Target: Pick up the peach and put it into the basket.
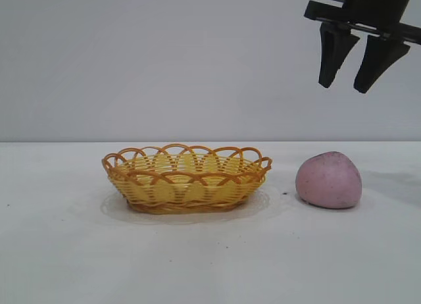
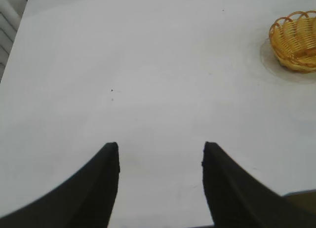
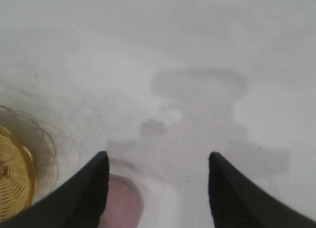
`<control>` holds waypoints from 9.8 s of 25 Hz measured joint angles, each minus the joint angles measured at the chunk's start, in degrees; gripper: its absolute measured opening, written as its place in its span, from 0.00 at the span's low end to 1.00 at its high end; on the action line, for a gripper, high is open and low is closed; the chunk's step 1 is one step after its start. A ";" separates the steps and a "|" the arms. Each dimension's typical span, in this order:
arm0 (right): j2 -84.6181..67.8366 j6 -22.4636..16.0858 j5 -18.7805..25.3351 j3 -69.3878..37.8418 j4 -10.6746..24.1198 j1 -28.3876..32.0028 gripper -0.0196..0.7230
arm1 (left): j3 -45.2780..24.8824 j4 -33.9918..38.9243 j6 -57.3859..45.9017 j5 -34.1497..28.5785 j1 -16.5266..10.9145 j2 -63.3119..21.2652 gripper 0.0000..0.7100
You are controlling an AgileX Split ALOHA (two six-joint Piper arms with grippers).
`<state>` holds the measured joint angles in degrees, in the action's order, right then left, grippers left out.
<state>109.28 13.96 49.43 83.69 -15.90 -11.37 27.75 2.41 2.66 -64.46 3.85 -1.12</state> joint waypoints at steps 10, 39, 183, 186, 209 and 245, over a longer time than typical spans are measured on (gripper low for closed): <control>0.00 0.00 -0.53 0.00 0.00 0.00 0.59 | 0.00 0.03 0.13 0.17 0.00 0.00 0.47; 0.00 0.05 13.61 0.00 2.95 -1.33 0.59 | 0.00 0.03 0.13 0.26 -2.67 0.00 0.47; -77.31 -10.11 23.26 -33.67 15.13 7.90 0.66 | 0.00 0.03 0.17 0.26 -2.67 0.00 0.47; -86.18 -11.61 23.40 -39.29 14.65 7.90 0.66 | 0.00 0.03 0.17 0.26 -2.67 0.00 0.47; -110.22 -14.71 16.18 -55.60 12.44 7.90 0.66 | 0.00 0.03 0.17 0.26 -2.67 0.00 0.47; -110.22 -14.71 16.06 -55.60 12.44 7.90 0.66 | 0.00 0.03 0.17 0.26 -2.07 0.00 0.47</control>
<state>-0.94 -0.75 65.49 28.09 -3.46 -3.47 27.75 2.44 2.83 -64.20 1.78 -1.12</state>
